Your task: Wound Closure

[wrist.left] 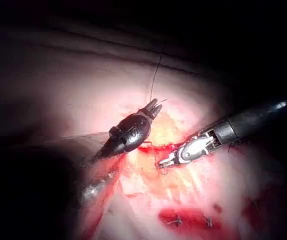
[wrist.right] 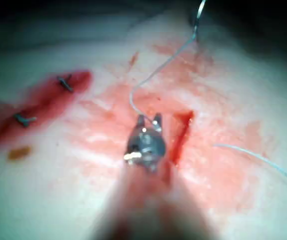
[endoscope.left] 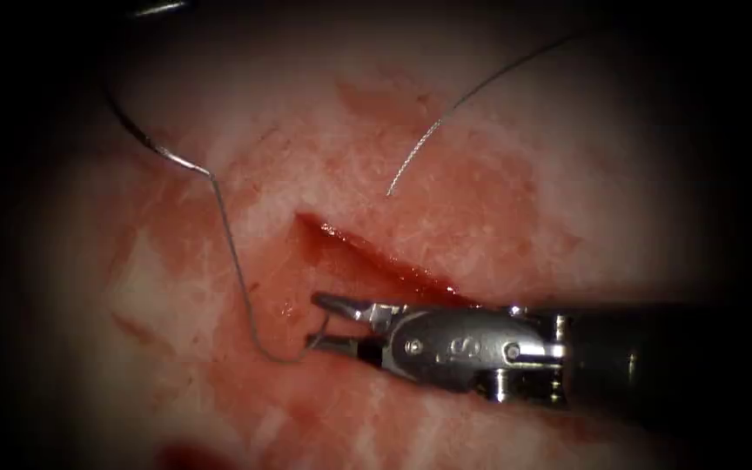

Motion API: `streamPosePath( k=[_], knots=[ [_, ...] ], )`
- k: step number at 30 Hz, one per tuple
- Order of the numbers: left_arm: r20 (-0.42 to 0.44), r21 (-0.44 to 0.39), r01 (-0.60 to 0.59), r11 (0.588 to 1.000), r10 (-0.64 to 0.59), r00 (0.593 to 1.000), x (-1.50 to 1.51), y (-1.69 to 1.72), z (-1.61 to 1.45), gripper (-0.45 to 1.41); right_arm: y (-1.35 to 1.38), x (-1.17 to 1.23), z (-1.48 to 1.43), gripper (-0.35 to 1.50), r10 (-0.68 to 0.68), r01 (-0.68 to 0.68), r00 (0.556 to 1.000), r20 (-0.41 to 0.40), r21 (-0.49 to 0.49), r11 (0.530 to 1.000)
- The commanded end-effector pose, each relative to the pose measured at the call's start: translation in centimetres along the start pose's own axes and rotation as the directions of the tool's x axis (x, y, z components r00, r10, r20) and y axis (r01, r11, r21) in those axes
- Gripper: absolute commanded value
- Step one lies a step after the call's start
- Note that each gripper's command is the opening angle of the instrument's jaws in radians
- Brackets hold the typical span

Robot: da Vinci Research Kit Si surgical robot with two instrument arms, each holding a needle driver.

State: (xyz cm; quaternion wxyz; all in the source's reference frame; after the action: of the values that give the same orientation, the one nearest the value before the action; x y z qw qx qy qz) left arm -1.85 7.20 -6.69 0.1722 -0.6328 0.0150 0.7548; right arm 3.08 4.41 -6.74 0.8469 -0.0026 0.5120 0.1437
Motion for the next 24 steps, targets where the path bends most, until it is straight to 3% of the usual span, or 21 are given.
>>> streamPosePath(
  k=[1,8,14,22,24],
  knots=[
    [0.001,-0.002,-0.001,1.0,0.001,1.0,-0.08,0.05,0.06,-0.35,-0.04,-0.04,0.03,-0.35,0.0,0.001,1.0,-0.002,0.004,1.0],
    [0.003,0.008,-0.006,1.0,0.006,1.0,-0.18,0.07,0.12,-0.35,-0.11,-0.1,-0.25,-0.35,0.064,-0.067,0.997,0.052,0.055,0.996],
    [0.001,0.015,-0.004,1.0,0.004,1.0,-0.38,0.12,0.22,-0.35,-0.22,0.07,-0.47,-0.35,0.074,-0.078,0.996,0.049,0.081,0.994],
    [-0.006,0.019,0.001,1.0,-0.001,1.0,-0.7,0.19,0.34,-0.35,-0.81,0.63,-0.71,-0.35,0.084,-0.09,0.996,0.044,0.181,0.979],
    [-0.004,0.014,-0.001,1.0,0.001,1.0,-0.76,0.22,0.37,-0.35,-1.06,0.87,-0.82,-0.35,0.085,-0.091,0.996,0.04,0.209,0.974]
  ],
)
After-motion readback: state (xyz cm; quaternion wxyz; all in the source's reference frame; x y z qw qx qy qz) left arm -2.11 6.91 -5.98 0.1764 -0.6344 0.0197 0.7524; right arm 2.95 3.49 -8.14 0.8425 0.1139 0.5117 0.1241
